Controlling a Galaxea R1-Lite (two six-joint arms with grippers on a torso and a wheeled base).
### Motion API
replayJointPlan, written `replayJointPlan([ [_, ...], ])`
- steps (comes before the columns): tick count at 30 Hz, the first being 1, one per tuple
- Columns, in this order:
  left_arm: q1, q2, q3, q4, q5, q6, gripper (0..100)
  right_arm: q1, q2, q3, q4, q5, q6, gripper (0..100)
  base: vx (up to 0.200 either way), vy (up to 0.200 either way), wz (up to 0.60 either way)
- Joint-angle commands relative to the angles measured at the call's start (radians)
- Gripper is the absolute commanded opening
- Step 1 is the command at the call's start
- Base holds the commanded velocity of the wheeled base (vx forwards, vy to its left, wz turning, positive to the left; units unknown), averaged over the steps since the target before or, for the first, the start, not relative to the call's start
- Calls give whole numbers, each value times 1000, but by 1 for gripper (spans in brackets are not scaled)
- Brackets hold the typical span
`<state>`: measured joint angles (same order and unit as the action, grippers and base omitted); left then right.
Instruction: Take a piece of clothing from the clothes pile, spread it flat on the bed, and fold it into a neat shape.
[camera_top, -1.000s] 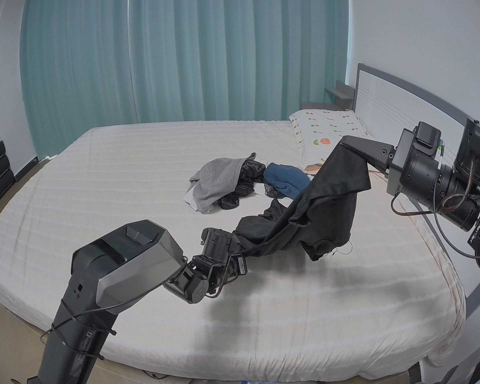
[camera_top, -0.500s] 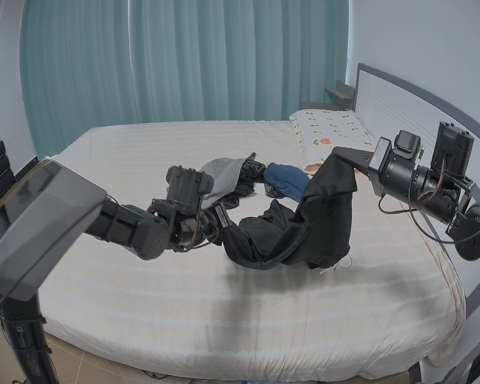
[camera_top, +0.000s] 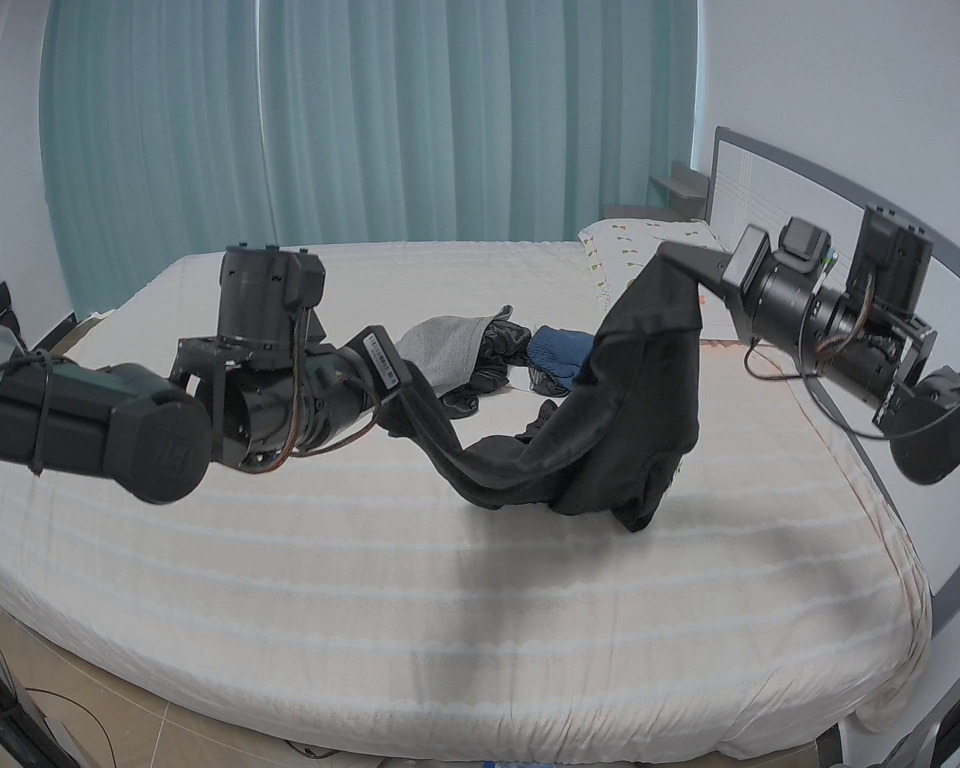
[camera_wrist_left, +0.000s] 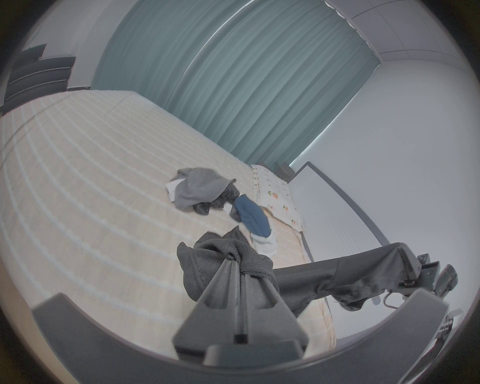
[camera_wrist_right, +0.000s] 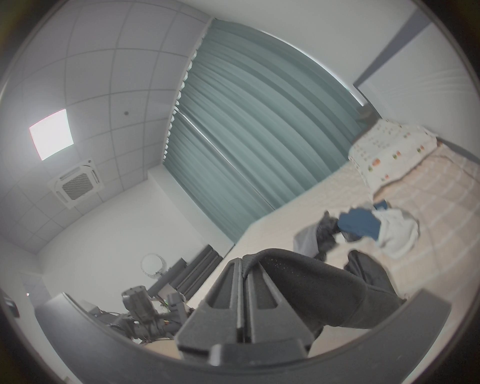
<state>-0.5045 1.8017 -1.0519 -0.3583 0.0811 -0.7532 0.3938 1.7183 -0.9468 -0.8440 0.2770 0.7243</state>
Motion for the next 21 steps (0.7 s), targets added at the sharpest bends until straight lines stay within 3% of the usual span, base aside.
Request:
replayJointPlan([
  [1,-34,-18,256,-192,-37,-55,0,42,101,224,-72,-25,0,0,0,0,0],
  [4,-55,-12,280,-218,-38,-100,0,43,130,255,-109,-35,6,0,0,0,0],
  [16,-80,-16,415,-289,-55,-103,0,77,126,359,-184,-75,43,0,0,0,0],
  [21,-83,-15,438,-294,-55,-101,0,76,119,362,-185,-75,47,0,-200,0,0],
])
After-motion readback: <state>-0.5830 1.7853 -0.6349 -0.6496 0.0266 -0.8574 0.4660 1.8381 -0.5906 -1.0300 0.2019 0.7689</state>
